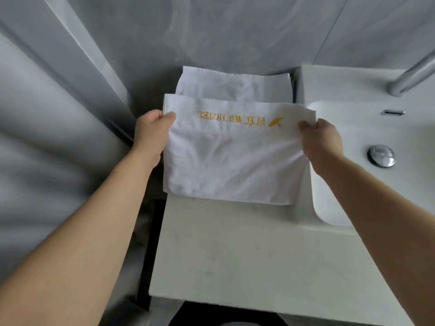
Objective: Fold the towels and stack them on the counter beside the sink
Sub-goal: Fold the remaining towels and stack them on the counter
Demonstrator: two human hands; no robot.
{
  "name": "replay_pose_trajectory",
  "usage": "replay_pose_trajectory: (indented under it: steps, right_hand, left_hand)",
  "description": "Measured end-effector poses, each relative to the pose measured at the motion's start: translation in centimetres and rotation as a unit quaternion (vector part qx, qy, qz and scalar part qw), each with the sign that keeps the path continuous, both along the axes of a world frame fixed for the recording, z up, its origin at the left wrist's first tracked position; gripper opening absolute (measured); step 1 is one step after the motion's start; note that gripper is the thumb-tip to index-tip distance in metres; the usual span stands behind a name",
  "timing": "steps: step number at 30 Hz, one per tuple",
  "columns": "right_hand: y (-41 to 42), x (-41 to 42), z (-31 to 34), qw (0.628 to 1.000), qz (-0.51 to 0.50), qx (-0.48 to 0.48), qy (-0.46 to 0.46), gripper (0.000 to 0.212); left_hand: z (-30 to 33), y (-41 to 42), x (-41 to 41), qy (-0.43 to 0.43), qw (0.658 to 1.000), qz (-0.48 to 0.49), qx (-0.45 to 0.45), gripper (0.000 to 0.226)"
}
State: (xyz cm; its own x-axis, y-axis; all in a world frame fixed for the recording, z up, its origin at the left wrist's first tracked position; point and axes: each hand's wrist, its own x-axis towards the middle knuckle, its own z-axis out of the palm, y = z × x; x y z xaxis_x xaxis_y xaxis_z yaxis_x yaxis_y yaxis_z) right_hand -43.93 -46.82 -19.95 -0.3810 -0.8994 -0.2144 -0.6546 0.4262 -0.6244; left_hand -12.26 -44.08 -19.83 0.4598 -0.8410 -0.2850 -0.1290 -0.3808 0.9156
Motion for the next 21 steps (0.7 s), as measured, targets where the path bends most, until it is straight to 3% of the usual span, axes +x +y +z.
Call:
replay_pose_trajectory:
  steps: [3,6,8,14,21]
  right_hand:
    - [-5.7,0.4,0.1,0.986,0.022,-0.003,0.163,0.039]
    - [-10.8,1.0,0.0,0.959,0.072,-0.033,0.272,0.035]
    - [-13.8,1.1,-0.8,0.938,0.123,-0.056,0.320,0.029]
    - [-18.4,1.1,-4.3,0.883,0.201,-0.051,0.422,0.022]
    - [-18.7,1.5,-6.3,0.896,0.156,-0.037,0.413,0.033]
  left_hand:
    - [-0.8,-5.6,0.4,0.010,1.000,0.006,-0.002,0.026]
    - [-2.1,-10.7,0.7,-0.026,1.000,0.014,-0.004,0.021]
    - [-3.2,-13.5,0.9,-0.054,0.998,0.015,0.005,0.032]
    - [-7.1,-17.6,1.5,-0.171,0.983,-0.025,0.054,0.030]
    - [-9.2,-18.2,1.1,-0.284,0.958,-0.029,0.015,0.027]
